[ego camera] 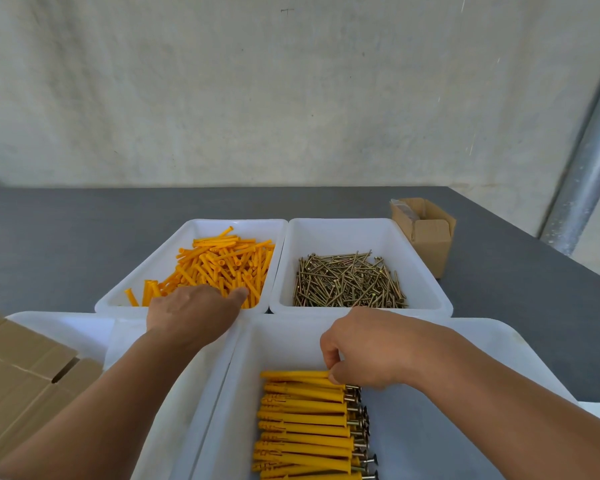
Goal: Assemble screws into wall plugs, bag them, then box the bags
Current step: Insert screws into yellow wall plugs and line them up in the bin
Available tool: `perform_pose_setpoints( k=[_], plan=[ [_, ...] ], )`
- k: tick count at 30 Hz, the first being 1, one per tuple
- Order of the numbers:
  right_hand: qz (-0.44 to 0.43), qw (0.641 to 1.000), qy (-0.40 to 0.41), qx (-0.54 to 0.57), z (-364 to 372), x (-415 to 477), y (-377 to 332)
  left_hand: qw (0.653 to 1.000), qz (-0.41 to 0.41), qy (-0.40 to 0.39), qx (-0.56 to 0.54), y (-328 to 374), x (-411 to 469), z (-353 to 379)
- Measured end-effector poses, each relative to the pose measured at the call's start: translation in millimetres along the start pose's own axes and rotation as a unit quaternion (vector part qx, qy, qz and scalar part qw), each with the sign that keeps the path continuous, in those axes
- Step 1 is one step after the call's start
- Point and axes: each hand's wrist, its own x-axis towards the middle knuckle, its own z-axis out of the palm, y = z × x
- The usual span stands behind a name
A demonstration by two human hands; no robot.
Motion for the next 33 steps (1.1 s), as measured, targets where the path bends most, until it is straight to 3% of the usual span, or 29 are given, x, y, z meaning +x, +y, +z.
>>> perform_pose_setpoints(
  k=[15,26,29,33],
  plan=[
    [0.011,0.999,0.034,-0.028,-4,-3,-5,1.000,0.009,-0.015,0.019,-1,3,1],
    [-0.002,0.999,-0.027,-0.019,-1,-2,-8,0.999,0.006,-0.028,0.019,1,1,-2],
    [-0.004,1.000,0.021,0.023,-12,-3,0,0.999,0.008,-0.030,0.022,1,2,-1],
    [0.055,0.975,0.186,0.110,-22,6,25,0.999,0.010,-0.033,0.025,0,3,0]
  ],
)
